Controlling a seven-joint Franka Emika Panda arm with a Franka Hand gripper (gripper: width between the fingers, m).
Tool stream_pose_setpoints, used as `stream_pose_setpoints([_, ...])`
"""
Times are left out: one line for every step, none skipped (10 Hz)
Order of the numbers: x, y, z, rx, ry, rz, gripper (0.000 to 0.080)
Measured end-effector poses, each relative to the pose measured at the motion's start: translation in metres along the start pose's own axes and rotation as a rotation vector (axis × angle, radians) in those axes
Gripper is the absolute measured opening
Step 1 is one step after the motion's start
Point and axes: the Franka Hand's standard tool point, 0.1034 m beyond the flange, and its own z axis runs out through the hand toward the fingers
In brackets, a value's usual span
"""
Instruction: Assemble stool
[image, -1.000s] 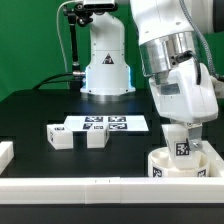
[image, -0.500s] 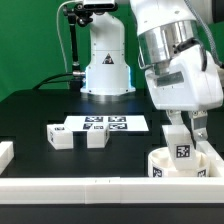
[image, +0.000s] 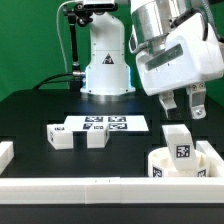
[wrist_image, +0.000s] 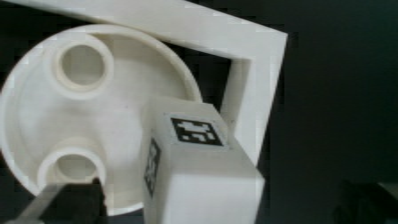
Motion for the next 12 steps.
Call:
stream_pose_setpoints([-0.0002, 0.0001, 0.0003, 0.0, 0.0, 0.0, 0.0649])
stream_pose_setpoints([-0.0002, 0.0001, 0.0003, -0.001, 0.001, -0.036, 0.0649])
stream_pose_setpoints([-0.0008, 0.0, 0.0001, -0.002, 0.001, -0.11, 0.0649])
stream_pose_setpoints([-0.0059, -0.0006, -0.0014, -0.024, -0.007, -0.236, 0.0649])
stream_pose_setpoints([-0.005, -0.002, -0.0034, -0.026, -0.002, -0.375, 0.0649])
stream_pose_setpoints([-0.0038, -0.0018, -0.0032, -0.034, 0.004, -0.504, 0.0649])
stream_pose_setpoints([-0.0049, -0.0015, -0.0021, -0.044, 0.009, -0.616, 0.0649])
stream_pose_setpoints([-0.0057, -0.0014, 0.0002, -0.053, 0.011, -0.754, 0.0649])
stream_pose_setpoints([-0.0049, -0.0012, 0.0002, -0.053, 0.01, -0.774, 0.0649])
stream_pose_setpoints([-0.0044, -0.001, 0.0005, -0.055, 0.008, -0.859, 0.0649])
stream_pose_setpoints([-0.0042, -0.0009, 0.0006, -0.056, 0.006, -0.937, 0.0649])
stream_pose_setpoints([-0.0041, -0.0009, 0.0005, -0.056, 0.004, -1.003, 0.0649])
